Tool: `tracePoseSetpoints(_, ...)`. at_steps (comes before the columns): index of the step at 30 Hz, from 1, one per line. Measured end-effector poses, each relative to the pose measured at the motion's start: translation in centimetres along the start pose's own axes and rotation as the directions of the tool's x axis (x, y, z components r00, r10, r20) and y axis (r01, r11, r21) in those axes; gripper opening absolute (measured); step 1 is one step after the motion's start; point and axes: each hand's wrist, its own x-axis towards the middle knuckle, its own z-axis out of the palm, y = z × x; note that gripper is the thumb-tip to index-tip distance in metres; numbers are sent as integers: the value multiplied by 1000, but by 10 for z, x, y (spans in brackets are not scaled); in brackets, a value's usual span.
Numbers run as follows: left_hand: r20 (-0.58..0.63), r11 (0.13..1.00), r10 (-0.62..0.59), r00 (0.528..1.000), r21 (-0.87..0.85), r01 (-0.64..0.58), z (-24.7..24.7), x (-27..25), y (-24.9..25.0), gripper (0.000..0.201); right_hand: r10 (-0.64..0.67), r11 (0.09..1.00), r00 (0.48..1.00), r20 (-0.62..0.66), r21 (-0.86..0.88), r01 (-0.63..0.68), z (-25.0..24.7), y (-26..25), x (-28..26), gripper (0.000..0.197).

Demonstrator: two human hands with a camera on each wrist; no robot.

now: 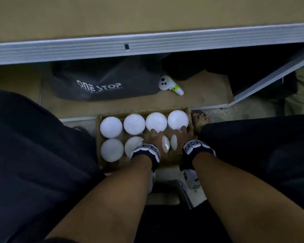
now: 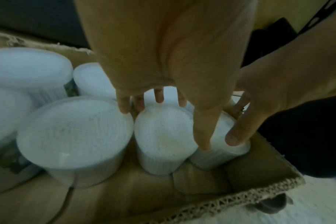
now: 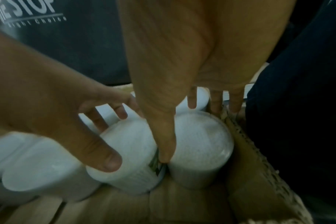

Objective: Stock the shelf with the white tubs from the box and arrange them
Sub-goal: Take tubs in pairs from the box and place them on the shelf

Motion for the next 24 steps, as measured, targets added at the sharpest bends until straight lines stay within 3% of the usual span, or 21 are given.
tracePoseSetpoints(5, -151, 997, -37, 988, 64, 47, 16, 7, 9, 87, 103, 994, 977, -185, 53, -95, -5, -10, -16, 44)
tracePoseSetpoints(8, -200, 984, -15, 980, 174, 50, 27, 11, 5, 92, 37, 997, 958, -286, -59, -56, -8, -16, -31, 21)
tracePoseSetpoints(11, -189, 984, -9, 982, 173, 42, 30, 19, -1, 79, 29, 992, 957, -289, -109, -63, -11, -14, -40, 26)
tracePoseSetpoints(14, -203, 984, 25, 979, 180, 13, 28, 18, -3, 69, 42, 994, 979, -199, -90, -61, -22, -20, -48, 34)
tracePoseSetpoints(18, -133, 988, 39, 990, 152, -18, 19, 14, -5, 79, 32, 997, 988, -151, -71, -43, -32, -14, -52, 51)
tracePoseSetpoints(22, -107, 999, 34, 994, 35, -30, 3, 6, -10, 85, 22, 995, 996, -85, -91, -30, -49, -18, -65, 69)
tracePoseSetpoints(24, -37, 1000, 8, 999, -27, -9, -12, 1, -9, 90, 0, 998, 998, -60, -68, -4, -60, -18, -72, 75)
